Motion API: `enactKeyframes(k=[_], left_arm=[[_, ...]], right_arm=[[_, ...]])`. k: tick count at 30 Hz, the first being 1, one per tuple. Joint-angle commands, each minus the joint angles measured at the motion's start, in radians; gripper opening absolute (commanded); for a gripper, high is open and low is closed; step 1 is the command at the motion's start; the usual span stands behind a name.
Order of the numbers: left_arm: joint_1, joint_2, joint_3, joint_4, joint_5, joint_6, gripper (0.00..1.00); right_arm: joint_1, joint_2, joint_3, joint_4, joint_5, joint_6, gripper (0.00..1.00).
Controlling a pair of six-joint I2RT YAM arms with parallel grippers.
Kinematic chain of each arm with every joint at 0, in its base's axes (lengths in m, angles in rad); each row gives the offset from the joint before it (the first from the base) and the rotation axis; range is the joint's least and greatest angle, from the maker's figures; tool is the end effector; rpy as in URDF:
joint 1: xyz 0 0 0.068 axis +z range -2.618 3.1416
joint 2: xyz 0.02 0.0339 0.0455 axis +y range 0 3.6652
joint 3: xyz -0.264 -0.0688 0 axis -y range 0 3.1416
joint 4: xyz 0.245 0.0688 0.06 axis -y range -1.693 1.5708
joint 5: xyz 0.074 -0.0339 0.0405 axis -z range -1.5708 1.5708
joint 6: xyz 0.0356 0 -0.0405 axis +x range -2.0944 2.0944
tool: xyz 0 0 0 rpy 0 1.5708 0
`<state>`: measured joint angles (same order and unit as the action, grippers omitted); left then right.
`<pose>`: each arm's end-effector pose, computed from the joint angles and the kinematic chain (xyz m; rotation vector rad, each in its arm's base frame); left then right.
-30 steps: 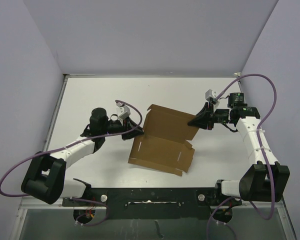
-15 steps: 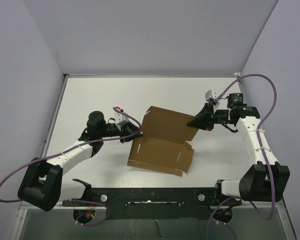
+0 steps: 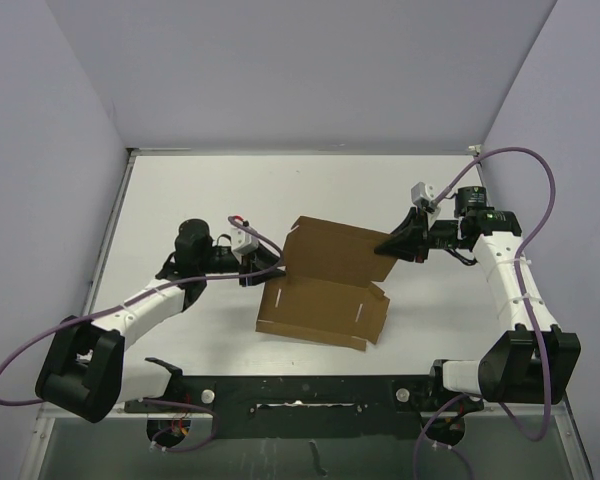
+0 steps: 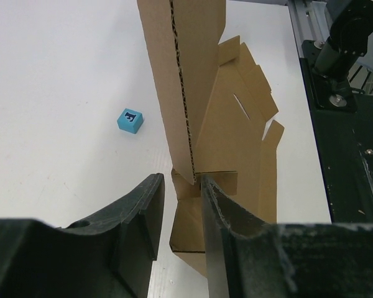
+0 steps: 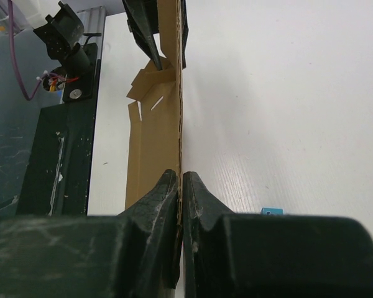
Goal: Fold the paper box
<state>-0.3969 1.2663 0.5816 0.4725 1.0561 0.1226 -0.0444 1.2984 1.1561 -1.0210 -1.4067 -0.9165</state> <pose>0.2260 -0.1283 0.2376 1.1654 1.3838 -1.1264 0.2330 0.0248 0.3191 -1.0833 1.5516 1.2237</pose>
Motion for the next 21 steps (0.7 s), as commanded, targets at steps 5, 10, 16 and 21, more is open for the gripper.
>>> enactKeyframes(k=[5, 10, 16, 21], left_arm=[[-0.006, 0.026, 0.053, -0.009, 0.023, 0.035, 0.31], [-0.013, 0.044, 0.052, 0.036, 0.051, 0.021, 0.31], [-0.021, 0.062, 0.053, 0.087, 0.046, 0.017, 0.31], [-0.029, 0.084, 0.056, 0.112, 0.045, 0.021, 0.33]], right_arm=[[0.008, -0.036, 0.048, -0.033, -0.107, -0.059, 0.0], [0.014, -0.027, 0.048, -0.031, -0.103, -0.059, 0.0], [0.018, -0.023, 0.048, -0.03, -0.101, -0.058, 0.0], [0.018, -0.024, 0.048, -0.031, -0.104, -0.056, 0.0]])
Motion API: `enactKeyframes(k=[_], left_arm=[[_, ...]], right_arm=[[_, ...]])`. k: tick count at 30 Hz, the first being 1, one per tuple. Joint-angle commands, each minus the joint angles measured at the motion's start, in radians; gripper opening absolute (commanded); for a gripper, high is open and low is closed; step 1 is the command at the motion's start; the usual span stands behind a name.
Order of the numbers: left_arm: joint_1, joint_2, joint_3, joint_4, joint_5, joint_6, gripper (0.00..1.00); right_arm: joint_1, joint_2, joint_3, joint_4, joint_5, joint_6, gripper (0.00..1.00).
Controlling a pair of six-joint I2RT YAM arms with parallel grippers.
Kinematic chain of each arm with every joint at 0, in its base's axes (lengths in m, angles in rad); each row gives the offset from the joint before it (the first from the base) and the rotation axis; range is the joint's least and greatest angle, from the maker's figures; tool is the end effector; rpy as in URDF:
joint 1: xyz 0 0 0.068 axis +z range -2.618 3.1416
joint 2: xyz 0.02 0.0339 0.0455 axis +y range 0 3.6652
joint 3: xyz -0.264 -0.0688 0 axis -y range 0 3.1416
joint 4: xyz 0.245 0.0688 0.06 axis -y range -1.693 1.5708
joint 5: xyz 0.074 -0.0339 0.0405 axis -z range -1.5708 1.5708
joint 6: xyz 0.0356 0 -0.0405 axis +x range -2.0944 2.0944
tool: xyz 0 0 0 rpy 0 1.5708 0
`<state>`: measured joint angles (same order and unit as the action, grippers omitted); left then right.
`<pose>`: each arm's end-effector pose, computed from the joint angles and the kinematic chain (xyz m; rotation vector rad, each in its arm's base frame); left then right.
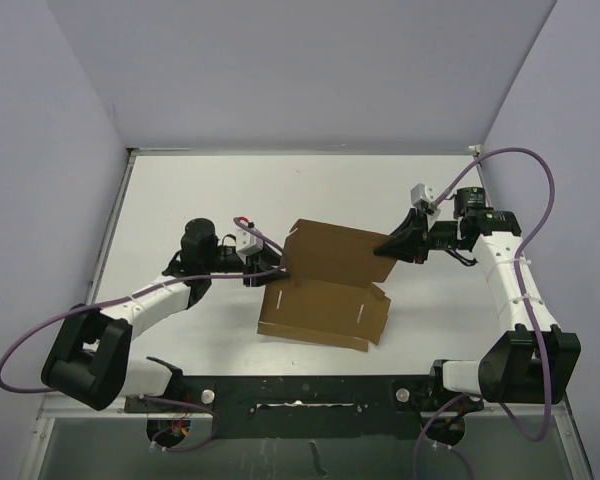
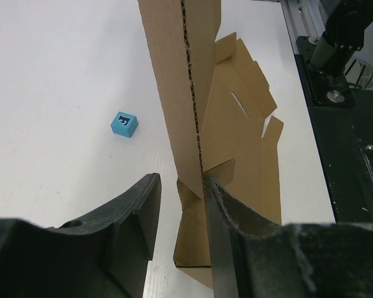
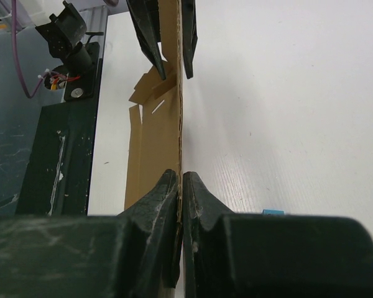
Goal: Fold the paper box
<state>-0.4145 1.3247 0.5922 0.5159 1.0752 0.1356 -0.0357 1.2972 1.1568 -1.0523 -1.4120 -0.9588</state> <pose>0.2316 -0.1361 0.2308 1.1983 1.3608 -1.1480 0.2302 0.0270 0.3188 -1.1030 1.5345 1.2274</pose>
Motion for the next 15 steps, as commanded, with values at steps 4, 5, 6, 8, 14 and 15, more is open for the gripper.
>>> enactKeyframes(k=[4, 5, 6, 8, 14, 15], left_arm=[[-0.013, 0.033, 0.039, 0.089, 0.034, 0.001, 0.22], [-0.013, 0.032, 0.037, 0.091, 0.034, 0.002, 0.19], [-0.013, 0.031, 0.036, 0.094, 0.035, 0.002, 0.17], [-0.013, 0.033, 0.035, 0.1, 0.04, 0.0, 0.12], [-0.012, 0.052, 0.038, 0.145, 0.064, -0.053, 0.0], [-0.012, 0.054, 0.038, 0.148, 0.063, -0.061, 0.0]], right_arm=[[0.011, -0.02, 0.047, 0.0, -0.099, -0.014, 0.0], [0.01, -0.019, 0.047, 0.0, -0.099, -0.014, 0.0], [0.012, -0.02, 0.047, 0.0, -0.099, -0.014, 0.0], [0.01, -0.021, 0.047, 0.0, -0.099, -0.014, 0.0], [0.009, -0.016, 0.047, 0.002, -0.095, -0.012, 0.0], [0.009, -0.016, 0.047, 0.003, -0.094, -0.012, 0.0]])
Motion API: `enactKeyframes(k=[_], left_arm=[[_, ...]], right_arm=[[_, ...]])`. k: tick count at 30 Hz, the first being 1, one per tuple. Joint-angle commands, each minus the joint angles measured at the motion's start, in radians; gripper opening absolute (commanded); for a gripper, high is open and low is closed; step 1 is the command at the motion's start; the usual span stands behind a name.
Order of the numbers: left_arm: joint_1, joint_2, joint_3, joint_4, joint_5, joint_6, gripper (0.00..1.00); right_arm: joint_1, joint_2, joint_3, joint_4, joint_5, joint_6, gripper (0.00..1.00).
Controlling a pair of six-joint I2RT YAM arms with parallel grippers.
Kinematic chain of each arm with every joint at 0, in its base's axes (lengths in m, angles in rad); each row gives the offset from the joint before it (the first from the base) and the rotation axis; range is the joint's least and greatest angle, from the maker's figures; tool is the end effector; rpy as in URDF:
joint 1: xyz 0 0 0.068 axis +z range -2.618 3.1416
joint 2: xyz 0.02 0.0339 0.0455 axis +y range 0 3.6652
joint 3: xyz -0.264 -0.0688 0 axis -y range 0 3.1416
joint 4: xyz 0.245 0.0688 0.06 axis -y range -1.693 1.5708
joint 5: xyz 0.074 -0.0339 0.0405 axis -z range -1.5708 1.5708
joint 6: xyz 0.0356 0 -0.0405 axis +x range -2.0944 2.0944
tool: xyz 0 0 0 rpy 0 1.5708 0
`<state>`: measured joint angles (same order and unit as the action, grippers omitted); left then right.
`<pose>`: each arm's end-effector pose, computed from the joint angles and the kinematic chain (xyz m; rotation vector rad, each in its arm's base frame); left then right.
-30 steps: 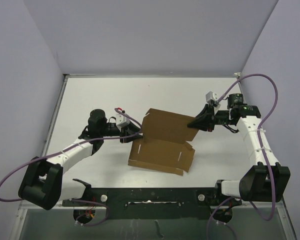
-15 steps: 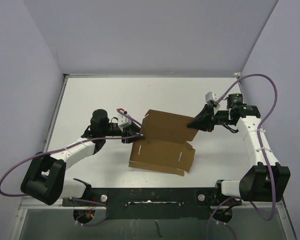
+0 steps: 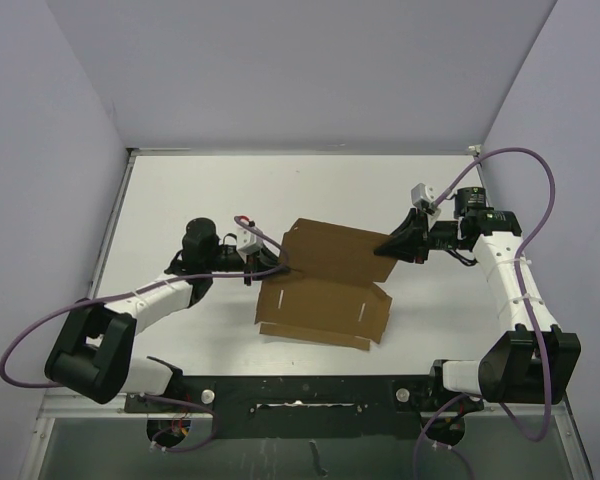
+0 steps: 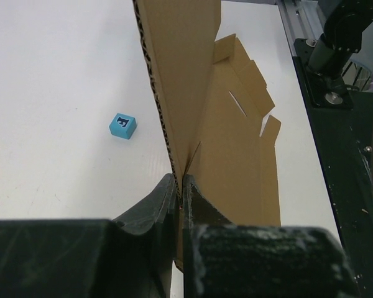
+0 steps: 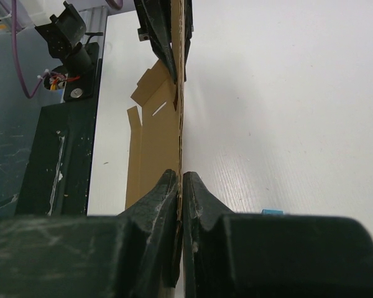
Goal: Fold the paper box
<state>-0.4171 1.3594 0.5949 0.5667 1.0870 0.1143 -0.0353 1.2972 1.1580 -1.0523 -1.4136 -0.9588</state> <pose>0.2357 -0.1389 0.2275 1.1979 1.3509 -1.1664 0.2302 0.0271 0.3192 -1.1035 1.5320 1.2281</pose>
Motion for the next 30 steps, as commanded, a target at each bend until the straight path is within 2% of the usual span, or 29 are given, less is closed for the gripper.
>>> enactKeyframes(k=[1, 6, 8, 10, 14, 15, 18, 23, 25, 29, 30], left_arm=[[-0.009, 0.02, 0.036, 0.099, 0.051, -0.045, 0.0], [-0.009, 0.013, 0.021, 0.145, -0.005, -0.111, 0.01], [-0.007, -0.025, 0.003, 0.18, -0.128, -0.234, 0.22], [-0.006, -0.095, -0.032, 0.186, -0.247, -0.318, 0.37], [0.0, -0.283, -0.153, 0.217, -0.478, -0.478, 0.58], [0.004, -0.34, -0.18, 0.193, -0.533, -0.516, 0.65], [0.027, -0.511, -0.246, 0.002, -0.679, -0.614, 0.74], [0.096, -0.75, -0.286, -0.309, -0.772, -0.693, 0.76], [0.114, -0.824, -0.317, -0.418, -0.818, -0.757, 0.73], [0.126, -0.912, -0.4, -0.576, -0.888, -0.825, 0.48], [0.126, -0.916, -0.418, -0.584, -0.881, -0.834, 0.46]], right_arm=[[0.009, -0.015, 0.047, 0.003, -0.091, -0.011, 0.0], [-0.002, -0.009, 0.052, 0.003, -0.077, -0.005, 0.0], [-0.018, -0.009, 0.055, -0.007, -0.076, -0.011, 0.0], [-0.04, -0.009, 0.055, -0.022, -0.085, -0.024, 0.0], [-0.068, -0.003, 0.055, -0.026, -0.088, -0.03, 0.0], [-0.071, 0.001, 0.055, -0.027, -0.087, -0.028, 0.0], [-0.079, 0.012, 0.055, -0.029, -0.087, -0.026, 0.0], [-0.111, 0.02, 0.058, -0.014, -0.091, -0.003, 0.0], [-0.127, 0.022, 0.051, 0.016, -0.089, 0.03, 0.0], [-0.135, 0.031, 0.037, 0.059, -0.07, 0.072, 0.0], [-0.134, 0.036, 0.034, 0.066, -0.066, 0.078, 0.0]])
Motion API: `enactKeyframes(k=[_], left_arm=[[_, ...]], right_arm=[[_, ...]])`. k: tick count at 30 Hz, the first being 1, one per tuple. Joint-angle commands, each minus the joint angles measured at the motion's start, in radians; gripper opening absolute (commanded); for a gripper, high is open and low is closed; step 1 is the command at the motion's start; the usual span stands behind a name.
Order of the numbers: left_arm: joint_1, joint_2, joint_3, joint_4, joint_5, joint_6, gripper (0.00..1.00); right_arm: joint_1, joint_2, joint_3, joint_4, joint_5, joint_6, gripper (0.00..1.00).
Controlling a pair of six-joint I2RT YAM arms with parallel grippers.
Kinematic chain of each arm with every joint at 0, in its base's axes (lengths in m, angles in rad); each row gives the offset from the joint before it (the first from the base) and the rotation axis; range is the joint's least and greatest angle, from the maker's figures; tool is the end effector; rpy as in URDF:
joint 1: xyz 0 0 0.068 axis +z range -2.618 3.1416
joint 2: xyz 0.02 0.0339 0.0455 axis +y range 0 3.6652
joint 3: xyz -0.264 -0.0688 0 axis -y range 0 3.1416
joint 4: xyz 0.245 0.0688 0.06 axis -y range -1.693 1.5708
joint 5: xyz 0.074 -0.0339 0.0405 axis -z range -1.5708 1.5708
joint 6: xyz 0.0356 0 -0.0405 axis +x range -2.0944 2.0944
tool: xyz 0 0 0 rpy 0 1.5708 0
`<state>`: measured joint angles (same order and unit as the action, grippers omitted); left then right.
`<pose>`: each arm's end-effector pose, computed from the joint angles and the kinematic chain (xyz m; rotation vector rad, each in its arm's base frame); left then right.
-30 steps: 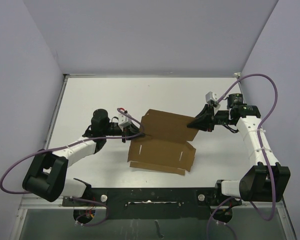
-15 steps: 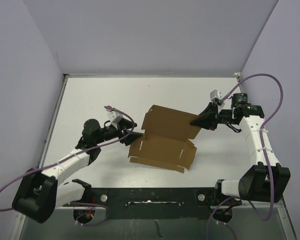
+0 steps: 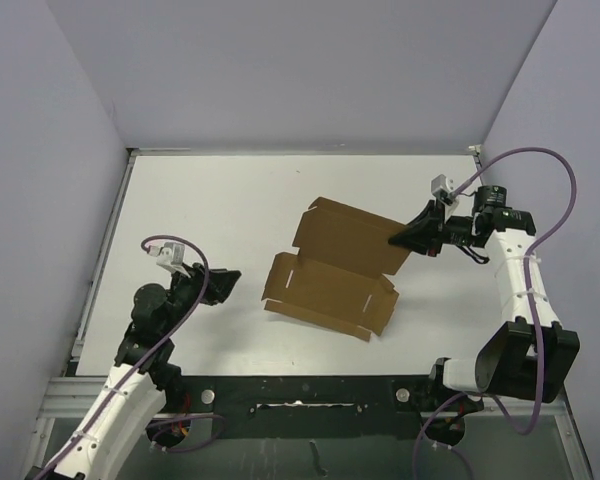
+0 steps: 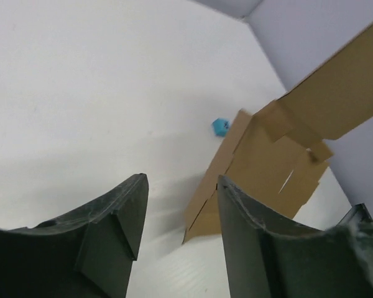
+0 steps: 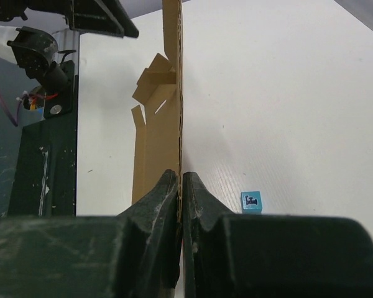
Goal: Fold the paper box
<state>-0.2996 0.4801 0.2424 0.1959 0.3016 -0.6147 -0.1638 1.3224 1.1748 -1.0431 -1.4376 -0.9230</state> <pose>0.1364 -0.0532 0.2315 -0.0218 1.6951 -0.9388 0.2381 -0.0036 0.3196 -0.9602 1.5790 1.1836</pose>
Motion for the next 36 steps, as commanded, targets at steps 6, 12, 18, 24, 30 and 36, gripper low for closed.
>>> enactKeyframes(k=[6, 12, 18, 24, 30, 36], left_arm=[[0.0, 0.109, -0.084, -0.121, -0.031, -0.042, 0.36], [-0.093, 0.388, -0.141, 0.239, -0.015, -0.008, 0.32], [-0.249, 0.58, -0.138, 0.465, -0.088, 0.049, 0.32], [-0.283, 0.613, -0.16, 0.52, -0.099, 0.039, 0.32], [-0.299, 0.573, -0.18, 0.525, -0.085, 0.027, 0.32], [-0.323, 0.558, -0.178, 0.509, -0.071, 0.015, 0.33]], right_arm=[[-0.006, 0.032, -0.001, 0.13, -0.003, 0.129, 0.0], [-0.004, 0.041, -0.024, 0.207, 0.026, 0.206, 0.0], [-0.003, 0.044, -0.027, 0.217, 0.033, 0.218, 0.0], [-0.002, 0.046, -0.03, 0.226, 0.04, 0.227, 0.0], [0.004, 0.049, -0.032, 0.228, 0.043, 0.231, 0.0], [0.005, 0.049, -0.035, 0.236, 0.045, 0.241, 0.0]])
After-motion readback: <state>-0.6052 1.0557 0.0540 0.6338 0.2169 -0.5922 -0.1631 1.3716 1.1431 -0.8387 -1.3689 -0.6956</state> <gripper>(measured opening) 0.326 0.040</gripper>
